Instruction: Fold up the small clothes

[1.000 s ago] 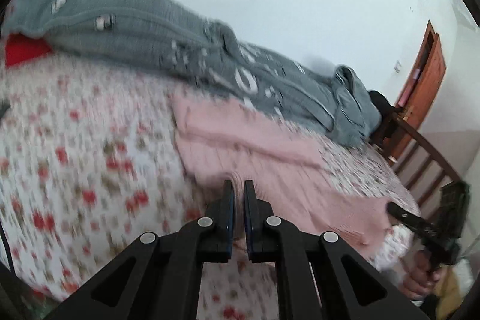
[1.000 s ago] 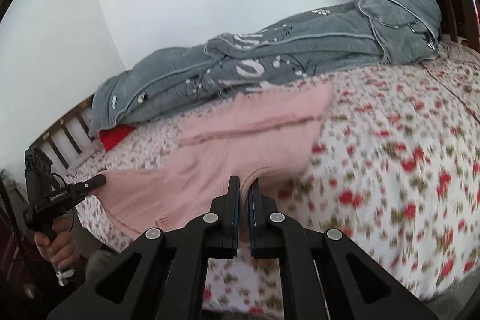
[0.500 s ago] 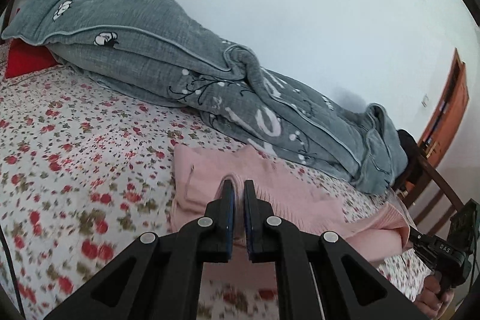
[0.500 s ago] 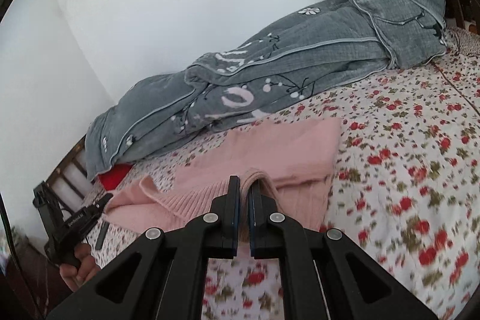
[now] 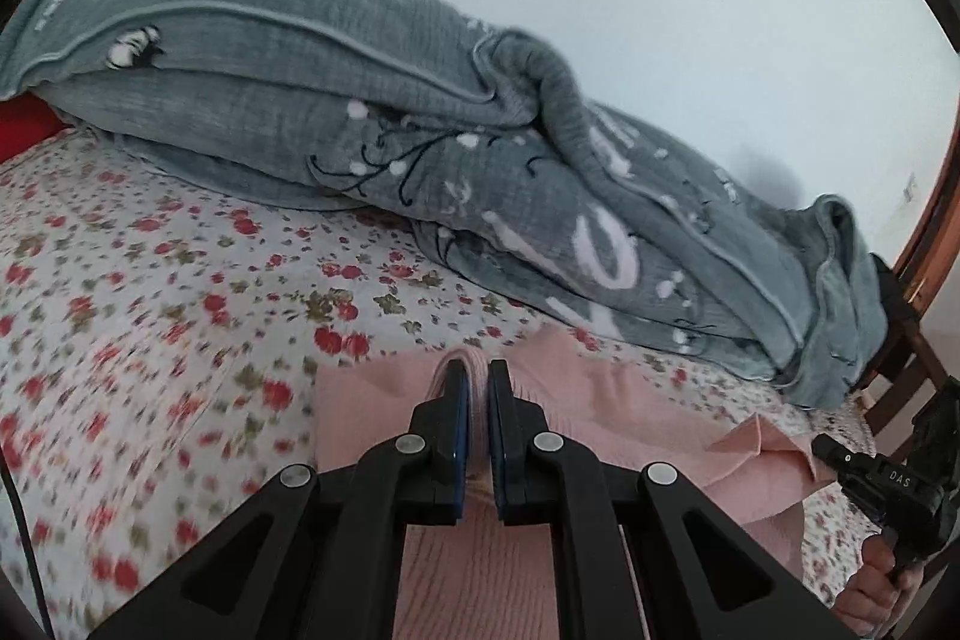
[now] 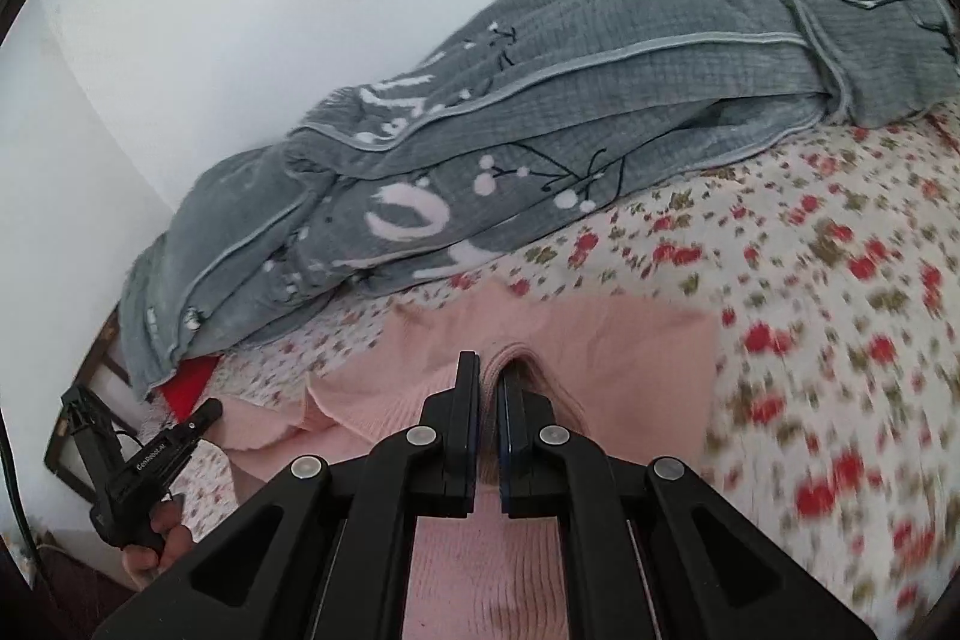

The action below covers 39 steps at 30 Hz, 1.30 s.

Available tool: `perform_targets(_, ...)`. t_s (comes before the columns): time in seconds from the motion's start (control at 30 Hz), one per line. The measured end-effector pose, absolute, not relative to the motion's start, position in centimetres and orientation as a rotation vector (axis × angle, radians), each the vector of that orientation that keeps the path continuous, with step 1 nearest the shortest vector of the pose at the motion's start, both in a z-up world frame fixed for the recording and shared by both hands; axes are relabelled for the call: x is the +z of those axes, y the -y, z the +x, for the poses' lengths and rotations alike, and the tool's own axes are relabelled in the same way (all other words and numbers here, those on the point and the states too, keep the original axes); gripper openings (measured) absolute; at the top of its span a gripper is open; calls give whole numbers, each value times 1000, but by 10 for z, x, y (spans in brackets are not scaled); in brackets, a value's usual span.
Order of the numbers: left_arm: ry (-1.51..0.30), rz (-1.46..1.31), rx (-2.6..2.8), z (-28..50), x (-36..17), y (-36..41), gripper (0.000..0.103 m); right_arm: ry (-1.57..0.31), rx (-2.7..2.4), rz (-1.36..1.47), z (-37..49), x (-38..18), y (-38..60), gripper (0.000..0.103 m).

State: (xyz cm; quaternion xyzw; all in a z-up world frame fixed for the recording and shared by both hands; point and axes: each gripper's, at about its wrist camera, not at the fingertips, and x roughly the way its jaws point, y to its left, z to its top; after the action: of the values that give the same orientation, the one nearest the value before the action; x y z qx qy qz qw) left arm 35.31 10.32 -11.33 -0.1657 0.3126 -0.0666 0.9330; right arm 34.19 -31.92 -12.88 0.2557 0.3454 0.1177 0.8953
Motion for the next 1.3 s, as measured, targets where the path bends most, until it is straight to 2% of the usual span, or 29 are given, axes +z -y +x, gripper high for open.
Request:
perform_targets(0.1, -697, -315, -120, 386, -128, -102, 10, -786, 220, 519, 378, -152, 320, 7)
perform_targets(0.17, -705, -337, -148, 399, -136, -106, 18, -826, 175, 504, 397, -170, 323, 9)
perform_targets(0.23, -684, -393, -178, 405, -142, -117, 47, -849, 139, 486, 406, -180, 326, 15)
perform_targets(0.3, -670, -419, -179, 406, -147, -124, 49, -816, 120, 494, 405, -186, 332, 28)
perform_targets(0.37, -676, -429, -193, 408, -158, -126, 51, -783, 124, 483, 401, -189, 334, 36)
perform_targets(0.57, -815, -359, -227, 433, -186, -109, 49, -806, 166, 397, 407, -200, 320, 36)
perform_targets(0.7, -800, -281, -200, 432, -186, -98, 46, -840, 140, 356, 411, -207, 313, 34)
perform_targets(0.77, -808, -273, -181, 433, -188, -98, 41, -831, 131, 341, 410, -207, 311, 28)
perform_targets(0.87, -822, -309, -155, 435, -192, -105, 25, -832, 136, 348, 411, -209, 311, 9)
perform_targets(0.93, -813, -365, -177, 435, -193, -114, 15, -806, 152, 386, 407, -208, 318, 6)
perform_targets(0.97, -803, -387, -192, 435, -193, -117, 13, -782, 161, 413, 404, -206, 322, 6)
perform_targets(1.07, -782, -458, -203, 433, -193, -127, 12, -706, 163, 479, 395, -198, 332, 5)
perform_targets(1.3, -807, -470, -158, 436, -198, -128, 12, -774, 118, 469, 404, -206, 331, 5)
